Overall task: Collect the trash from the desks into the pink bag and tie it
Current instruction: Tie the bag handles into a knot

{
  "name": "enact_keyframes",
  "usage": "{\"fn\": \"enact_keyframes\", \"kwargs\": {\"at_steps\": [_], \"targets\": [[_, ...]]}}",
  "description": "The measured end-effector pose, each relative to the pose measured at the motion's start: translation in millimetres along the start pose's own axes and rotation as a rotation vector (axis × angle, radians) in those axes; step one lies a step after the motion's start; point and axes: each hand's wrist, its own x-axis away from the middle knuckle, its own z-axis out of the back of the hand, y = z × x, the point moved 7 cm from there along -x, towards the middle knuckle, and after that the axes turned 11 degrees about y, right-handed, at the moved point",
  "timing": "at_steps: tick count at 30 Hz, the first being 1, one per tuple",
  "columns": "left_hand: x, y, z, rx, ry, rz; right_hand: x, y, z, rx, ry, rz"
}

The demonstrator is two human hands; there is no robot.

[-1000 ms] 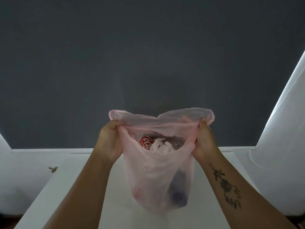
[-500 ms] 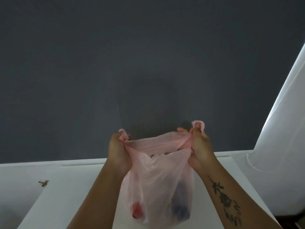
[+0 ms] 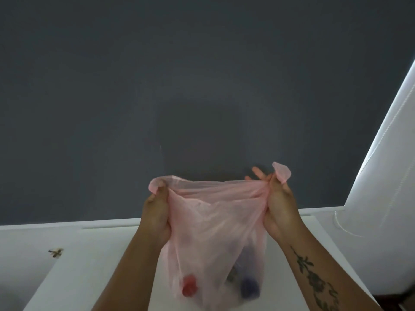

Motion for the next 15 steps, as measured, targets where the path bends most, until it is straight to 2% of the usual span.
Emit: {"fn": "enact_keyframes", "kwargs": {"at_steps": [2, 4, 7, 9, 12, 15], "targets": [[-1.0, 2.0, 5.9, 0.031, 0.063, 0.051, -3.6, -1.5, 4.9, -0.048, 0.061, 0.005], [-0.2, 1.5, 4.8, 0.086, 0.025, 0.107, -2.7, -1.3, 6.4, -0.056, 0.134, 0.021], [6.5, -0.8, -6.4, 0.312, -0.186, 0.218, 2.2, 2.2, -5.9, 0.014, 0.042, 0.025], [14.5, 4.3, -11.9, 0.435, -0.368, 0.235, -0.2, 8.8, -6.8, 0.145, -0.021, 0.019], [22.0, 4.5, -14.7, 0.355, -0.553, 0.214, 2.5, 7.0, -4.1, 0.310, -0.073, 0.085], [13.9, 3.3, -10.1, 0.308, -0.462, 0.144, 2.9, 4.5, 8.2, 0.158, -0.002, 0.068]]}}
